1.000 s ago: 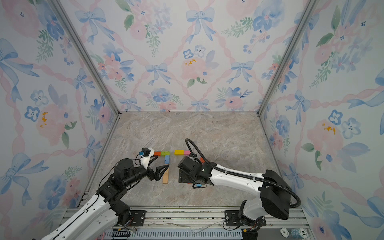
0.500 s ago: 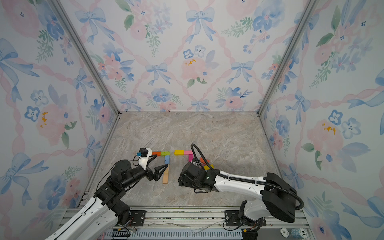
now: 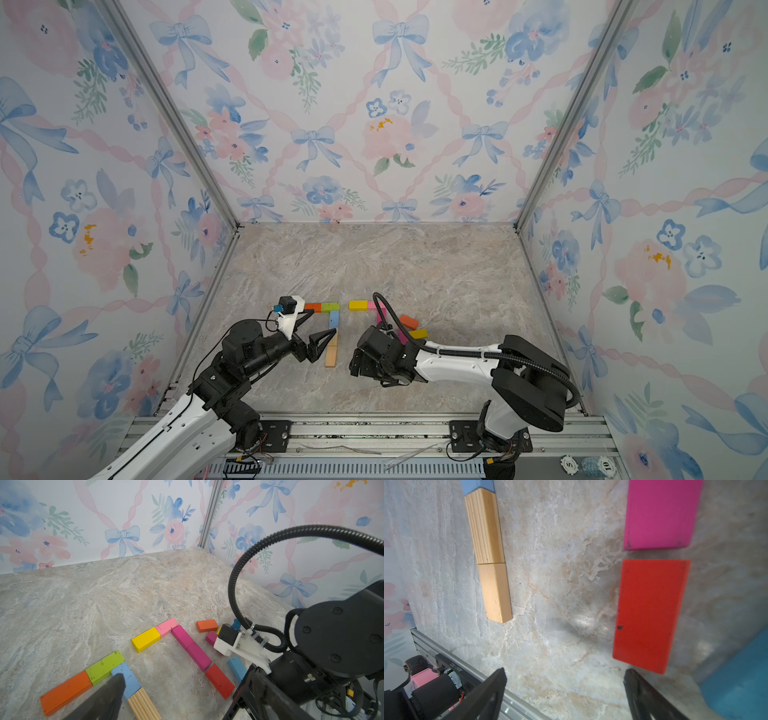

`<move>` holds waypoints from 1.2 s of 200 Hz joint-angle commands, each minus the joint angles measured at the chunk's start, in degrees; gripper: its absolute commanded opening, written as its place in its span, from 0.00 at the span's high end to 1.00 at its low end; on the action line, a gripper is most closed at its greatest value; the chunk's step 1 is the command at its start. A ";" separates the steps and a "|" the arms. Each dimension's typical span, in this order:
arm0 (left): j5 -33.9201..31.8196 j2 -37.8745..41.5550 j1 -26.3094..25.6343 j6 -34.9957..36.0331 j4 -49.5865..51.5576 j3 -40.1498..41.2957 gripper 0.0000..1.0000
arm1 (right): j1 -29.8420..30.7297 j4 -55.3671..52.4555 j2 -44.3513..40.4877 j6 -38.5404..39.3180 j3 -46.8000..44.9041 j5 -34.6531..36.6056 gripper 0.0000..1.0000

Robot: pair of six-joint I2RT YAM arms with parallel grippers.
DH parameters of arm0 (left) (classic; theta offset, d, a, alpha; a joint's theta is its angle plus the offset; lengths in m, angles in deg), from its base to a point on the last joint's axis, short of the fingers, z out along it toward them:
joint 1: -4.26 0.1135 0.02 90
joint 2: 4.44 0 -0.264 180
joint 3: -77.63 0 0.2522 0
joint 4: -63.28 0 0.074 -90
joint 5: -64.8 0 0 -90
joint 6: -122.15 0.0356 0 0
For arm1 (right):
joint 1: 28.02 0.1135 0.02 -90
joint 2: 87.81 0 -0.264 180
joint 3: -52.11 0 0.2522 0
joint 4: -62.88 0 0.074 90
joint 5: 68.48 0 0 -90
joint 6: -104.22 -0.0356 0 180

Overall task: Assemble the number 7 with building blocks
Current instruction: Assemble the building block at the center of the board.

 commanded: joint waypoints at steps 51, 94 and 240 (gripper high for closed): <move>-0.44 -0.73 -0.26 1.46 -0.68 0.80 0.02 | -1.57 2.07 1.95 -0.94 -1.84 -1.54 0.09; -0.53 -0.91 -0.26 1.55 -0.80 0.78 0.02 | -2.27 1.72 1.95 -0.89 -2.11 -1.61 0.09; -0.87 -0.73 -0.21 1.62 -0.68 0.84 0.02 | -3.28 1.18 1.77 -0.21 -2.24 -1.87 0.10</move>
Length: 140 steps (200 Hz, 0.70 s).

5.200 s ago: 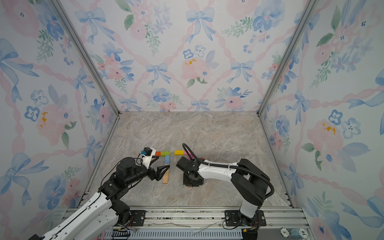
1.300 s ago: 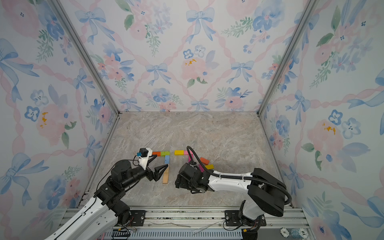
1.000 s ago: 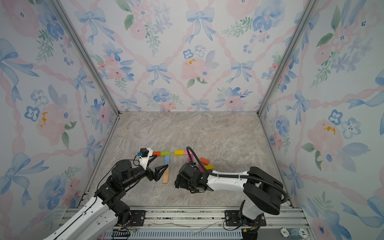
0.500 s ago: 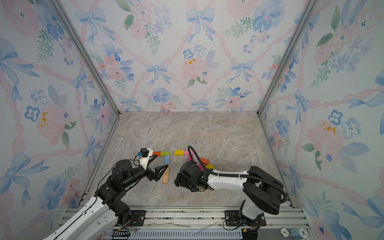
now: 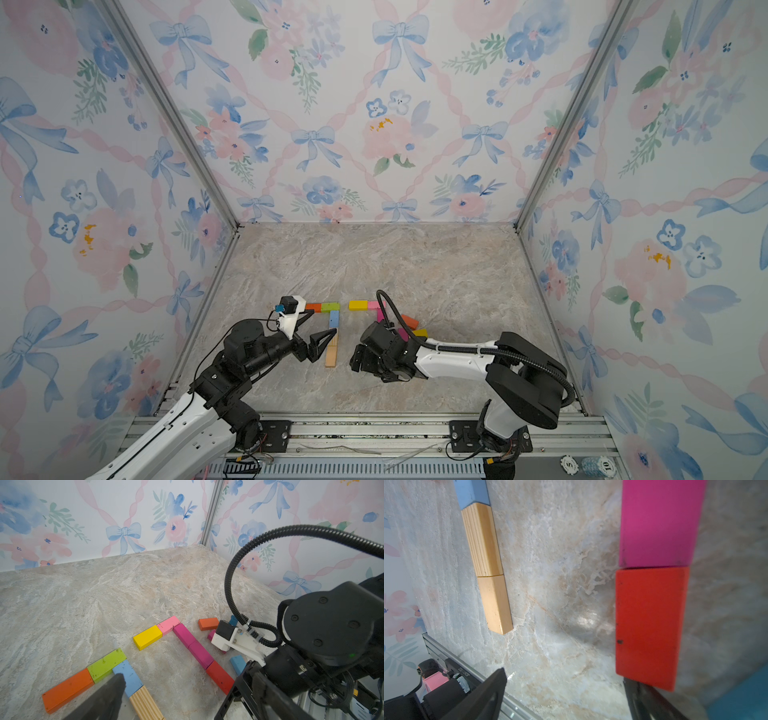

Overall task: Assemble the number 7 with building blocks
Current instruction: Assemble the building block at the center of the board.

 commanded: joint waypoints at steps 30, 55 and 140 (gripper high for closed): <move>-0.27 -0.08 -0.29 1.24 -0.71 0.75 0.02 | -0.36 -2.26 0.25 0.58 -0.67 0.49 0.10; -0.45 0.26 -0.24 1.33 -0.68 0.66 0.02 | 1.00 -6.10 -2.41 2.83 2.38 1.70 0.10; -5.20 -0.58 1.11 -1.75 4.07 -3.52 0.02 | -20.22 -33.12 -19.12 20.52 13.39 -1.86 0.07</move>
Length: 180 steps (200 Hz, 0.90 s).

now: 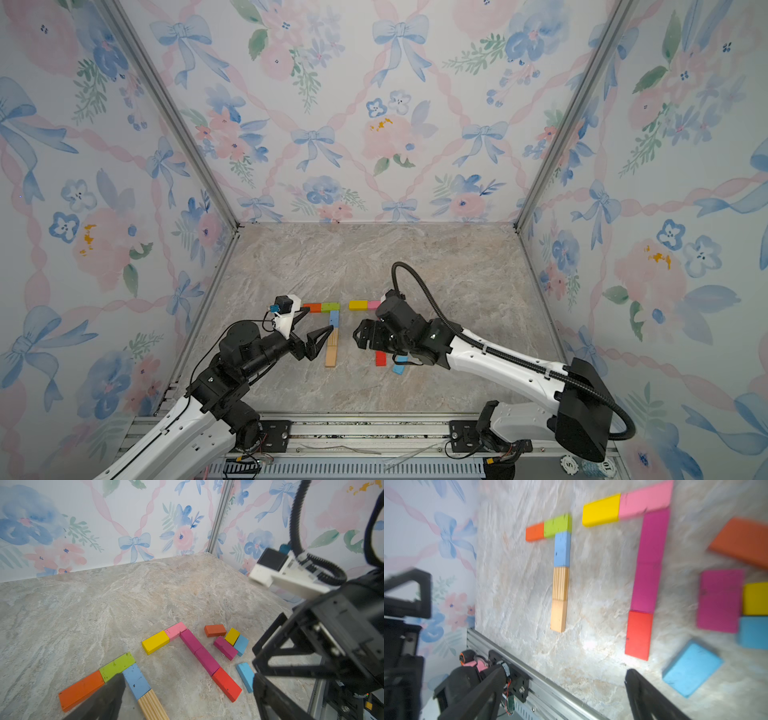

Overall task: Assemble the number 7 with building blocks
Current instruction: Assemble the building block at the center of the board, then pick up the building block from the center of the board.

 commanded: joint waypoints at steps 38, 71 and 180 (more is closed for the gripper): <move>3.13 -12.78 4.00 -4.56 10.00 -10.13 0.02 | -21.23 -28.37 8.10 23.94 12.22 -4.36 0.07; 12.40 -22.56 7.58 -2.72 14.37 -16.42 0.02 | -22.00 -28.89 19.11 32.38 17.08 -4.96 0.10; 13.21 -28.88 9.45 3.03 15.87 -17.61 0.02 | -18.31 -30.86 40.95 42.62 27.54 0.47 0.16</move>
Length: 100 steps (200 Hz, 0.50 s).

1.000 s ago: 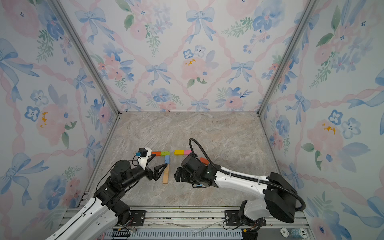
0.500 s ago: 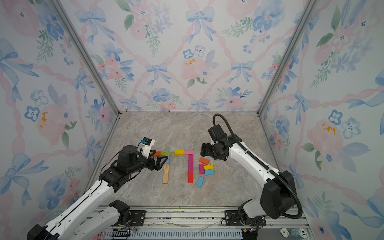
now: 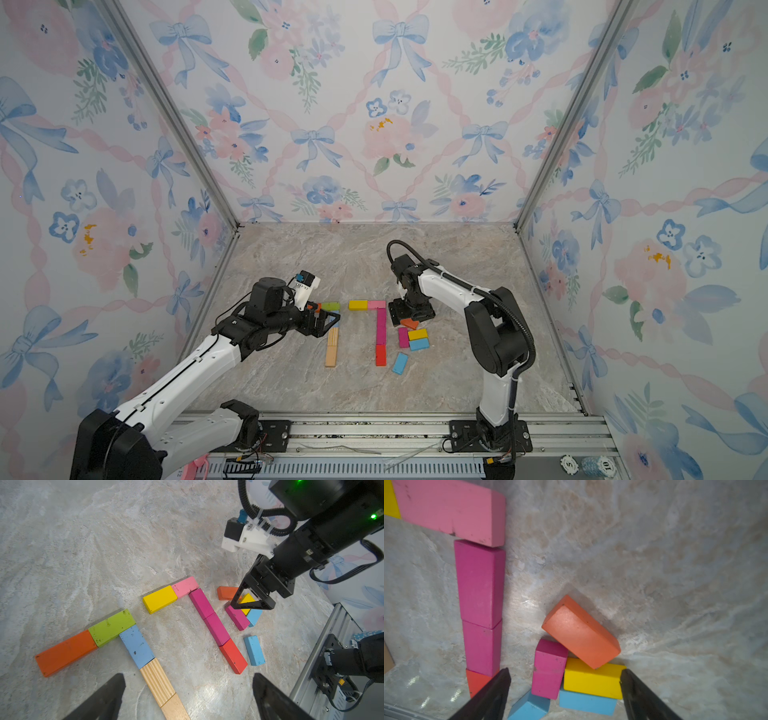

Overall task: Assemble the number 7 with building blocks
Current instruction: Pick up the building block from the center of the board.

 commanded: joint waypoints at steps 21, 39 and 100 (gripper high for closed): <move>1.67 0.70 0.49 1.35 0.56 0.56 0.02 | 0.19 -3.78 3.43 3.64 3.00 4.94 0.17; 1.93 1.16 0.50 1.32 0.20 0.83 0.02 | -0.29 -3.89 4.22 4.19 2.90 4.99 0.17; 2.20 1.84 0.49 0.88 -0.52 1.30 0.02 | -2.87 -2.41 5.59 4.29 1.76 4.57 0.24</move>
